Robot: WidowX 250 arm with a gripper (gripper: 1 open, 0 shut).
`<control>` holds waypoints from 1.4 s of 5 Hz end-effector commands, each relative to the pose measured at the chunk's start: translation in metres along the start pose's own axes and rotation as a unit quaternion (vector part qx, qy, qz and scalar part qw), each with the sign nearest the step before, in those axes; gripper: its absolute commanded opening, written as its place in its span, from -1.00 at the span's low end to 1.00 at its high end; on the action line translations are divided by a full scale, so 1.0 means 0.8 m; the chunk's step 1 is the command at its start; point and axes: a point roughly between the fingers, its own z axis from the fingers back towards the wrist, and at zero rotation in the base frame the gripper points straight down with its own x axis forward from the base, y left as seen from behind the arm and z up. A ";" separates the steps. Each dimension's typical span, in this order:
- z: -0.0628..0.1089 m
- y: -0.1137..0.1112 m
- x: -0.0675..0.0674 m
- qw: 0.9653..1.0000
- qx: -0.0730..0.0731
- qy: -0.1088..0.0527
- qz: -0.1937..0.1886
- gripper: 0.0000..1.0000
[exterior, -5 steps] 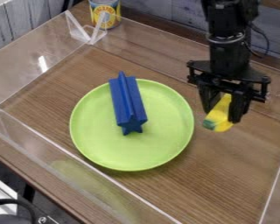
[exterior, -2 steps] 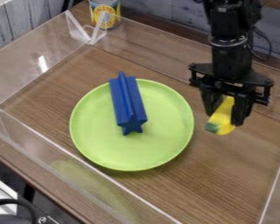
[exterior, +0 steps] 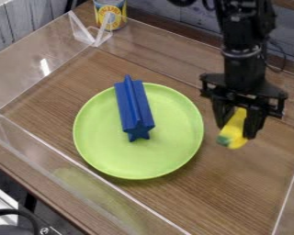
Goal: Remove the banana from inside the green plate and put it on the table
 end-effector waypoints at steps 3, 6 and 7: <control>-0.024 -0.003 0.009 1.000 -0.004 -0.009 -0.010 1.00; 0.008 0.000 0.011 1.000 0.000 -0.019 -0.008 1.00; 0.043 0.002 0.013 0.999 0.008 -0.036 -0.009 1.00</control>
